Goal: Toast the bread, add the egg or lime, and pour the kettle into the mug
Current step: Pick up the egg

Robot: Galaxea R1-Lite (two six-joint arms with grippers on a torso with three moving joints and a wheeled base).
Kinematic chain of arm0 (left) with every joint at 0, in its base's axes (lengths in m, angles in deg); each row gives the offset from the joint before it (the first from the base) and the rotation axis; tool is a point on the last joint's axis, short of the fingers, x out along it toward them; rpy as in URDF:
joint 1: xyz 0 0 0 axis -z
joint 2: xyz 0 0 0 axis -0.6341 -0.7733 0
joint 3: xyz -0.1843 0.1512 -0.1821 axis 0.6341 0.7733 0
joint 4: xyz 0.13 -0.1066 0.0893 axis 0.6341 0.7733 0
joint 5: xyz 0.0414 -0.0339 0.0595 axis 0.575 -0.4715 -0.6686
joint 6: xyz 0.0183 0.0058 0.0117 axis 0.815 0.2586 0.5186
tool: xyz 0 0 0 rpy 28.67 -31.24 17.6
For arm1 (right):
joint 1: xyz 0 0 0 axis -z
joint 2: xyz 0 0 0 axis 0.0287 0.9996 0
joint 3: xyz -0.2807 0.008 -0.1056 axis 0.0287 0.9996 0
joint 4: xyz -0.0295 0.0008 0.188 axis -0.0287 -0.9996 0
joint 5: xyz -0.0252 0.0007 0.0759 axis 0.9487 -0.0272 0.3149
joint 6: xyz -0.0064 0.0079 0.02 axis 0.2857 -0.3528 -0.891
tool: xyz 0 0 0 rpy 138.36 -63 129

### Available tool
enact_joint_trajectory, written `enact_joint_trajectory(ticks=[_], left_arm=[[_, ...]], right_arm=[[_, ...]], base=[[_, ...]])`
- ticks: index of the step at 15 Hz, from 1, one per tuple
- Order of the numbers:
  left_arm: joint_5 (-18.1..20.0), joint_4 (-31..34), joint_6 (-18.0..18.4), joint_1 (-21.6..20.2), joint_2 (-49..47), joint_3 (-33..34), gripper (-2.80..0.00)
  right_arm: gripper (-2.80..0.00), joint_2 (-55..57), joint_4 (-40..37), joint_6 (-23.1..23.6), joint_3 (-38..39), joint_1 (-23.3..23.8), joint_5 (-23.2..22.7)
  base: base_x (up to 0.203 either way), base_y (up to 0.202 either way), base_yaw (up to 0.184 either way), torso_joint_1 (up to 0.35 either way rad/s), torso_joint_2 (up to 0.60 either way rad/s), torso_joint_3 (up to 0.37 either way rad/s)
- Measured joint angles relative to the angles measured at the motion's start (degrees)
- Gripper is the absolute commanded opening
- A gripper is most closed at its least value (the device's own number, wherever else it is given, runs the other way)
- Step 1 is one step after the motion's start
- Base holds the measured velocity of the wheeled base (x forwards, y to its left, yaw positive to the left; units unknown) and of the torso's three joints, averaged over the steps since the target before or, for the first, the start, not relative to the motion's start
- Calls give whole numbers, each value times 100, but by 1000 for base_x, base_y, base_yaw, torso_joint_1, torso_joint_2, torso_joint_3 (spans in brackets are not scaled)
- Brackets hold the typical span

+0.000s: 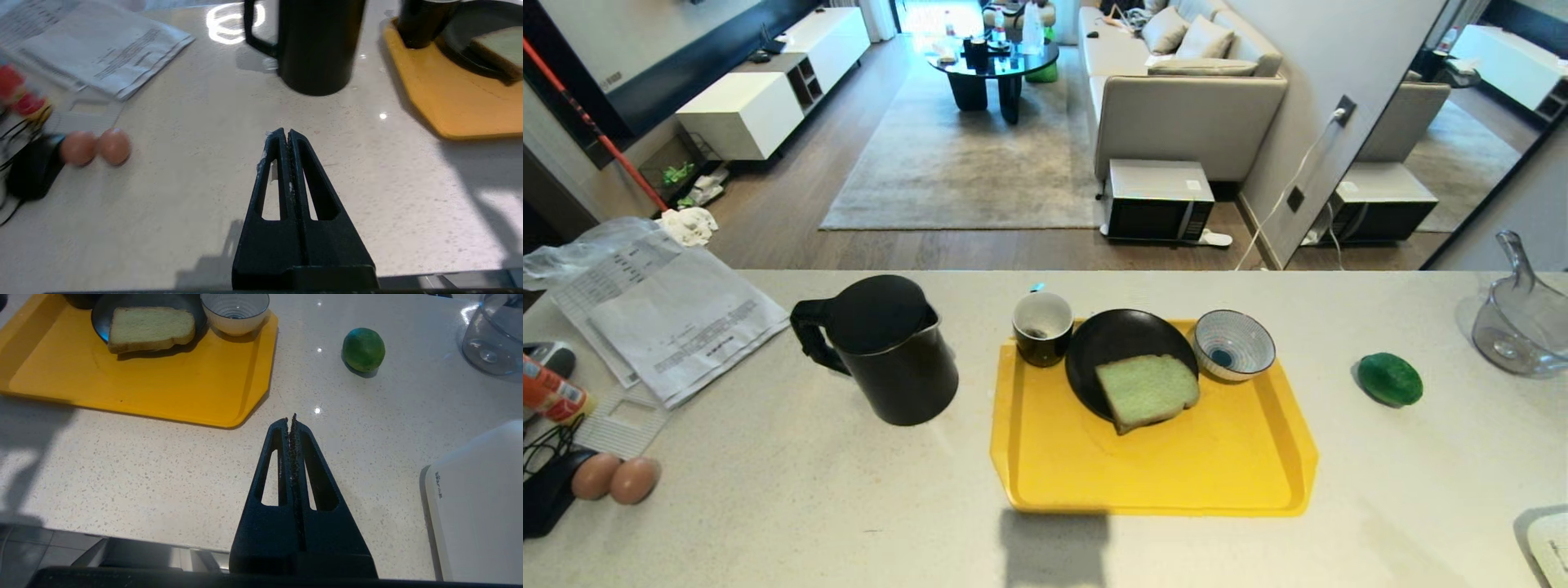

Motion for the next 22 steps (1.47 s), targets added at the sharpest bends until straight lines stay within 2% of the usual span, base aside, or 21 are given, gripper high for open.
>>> enact_joint_trajectory(ticks=[19,22], left_arm=[[4,-2,1,0,0,0,-280],[5,-2,2,2,0,0,-280]], right_arm=[[-280,2,-2,0,0,2,2],[-280,2,-4,0,0,5,4]], base=[[1,9,-173,2,2,3],[2,2,-105,3,2,2]])
